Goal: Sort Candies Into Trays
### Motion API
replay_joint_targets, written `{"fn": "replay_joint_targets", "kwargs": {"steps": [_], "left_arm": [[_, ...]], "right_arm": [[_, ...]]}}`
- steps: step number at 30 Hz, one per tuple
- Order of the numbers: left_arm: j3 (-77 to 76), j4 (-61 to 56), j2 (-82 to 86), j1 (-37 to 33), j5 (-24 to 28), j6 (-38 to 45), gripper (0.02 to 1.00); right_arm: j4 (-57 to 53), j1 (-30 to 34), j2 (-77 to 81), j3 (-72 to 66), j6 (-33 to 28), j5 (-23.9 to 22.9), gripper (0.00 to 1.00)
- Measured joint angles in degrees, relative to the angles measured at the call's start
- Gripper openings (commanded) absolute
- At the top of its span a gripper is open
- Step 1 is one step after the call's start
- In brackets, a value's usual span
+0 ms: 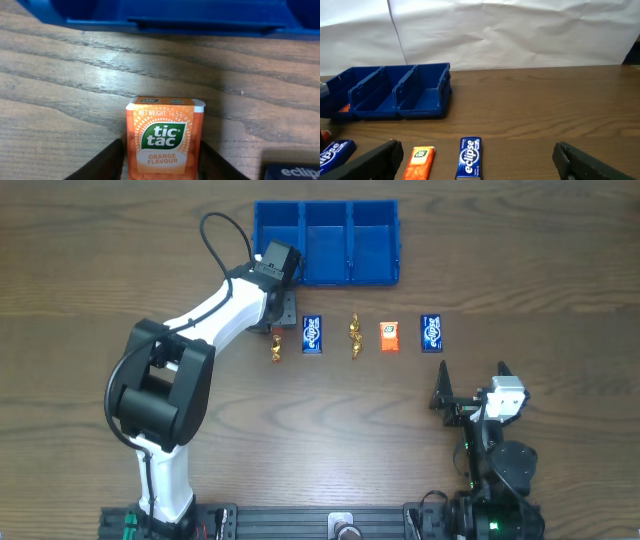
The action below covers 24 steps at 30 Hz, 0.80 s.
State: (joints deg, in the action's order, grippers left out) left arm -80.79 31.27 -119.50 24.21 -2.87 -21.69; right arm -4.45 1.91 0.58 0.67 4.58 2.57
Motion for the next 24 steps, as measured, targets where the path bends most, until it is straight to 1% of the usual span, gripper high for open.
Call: {"fn": "replay_joint_targets", "kwargs": {"steps": [1,6,8,11,17,20,24], "left_arm": [[0.0,0.0,0.0,0.0,0.0,0.3,0.343],[0.0,0.0,0.0,0.1,0.0,0.6,0.264],[0.0,0.2,0.0,0.1,0.0,0.5,0.251],[-2.2,4.5,0.0,0.3,0.0,0.5,0.235],[-10.4,8.7,1.4,1.6,-0.1,0.5,0.229],[-14.1,9.3,4.3,1.9,-0.6,1.0,0.226],[-23.5,11.2,5.6,1.4,-2.9,2.5,0.224]], "right_arm": [[0.0,0.0,0.0,0.0,0.0,0.0,0.998],[0.0,0.0,0.0,0.0,0.0,0.0,0.998],[0.0,0.0,0.0,0.0,0.0,0.0,0.998],[0.0,0.0,0.0,0.0,0.0,0.0,0.998],[0.0,0.0,0.0,0.0,0.0,0.0,0.998],[0.0,0.0,0.0,0.0,0.0,0.0,0.998],[0.0,0.0,0.0,0.0,0.0,0.0,0.998]]}}
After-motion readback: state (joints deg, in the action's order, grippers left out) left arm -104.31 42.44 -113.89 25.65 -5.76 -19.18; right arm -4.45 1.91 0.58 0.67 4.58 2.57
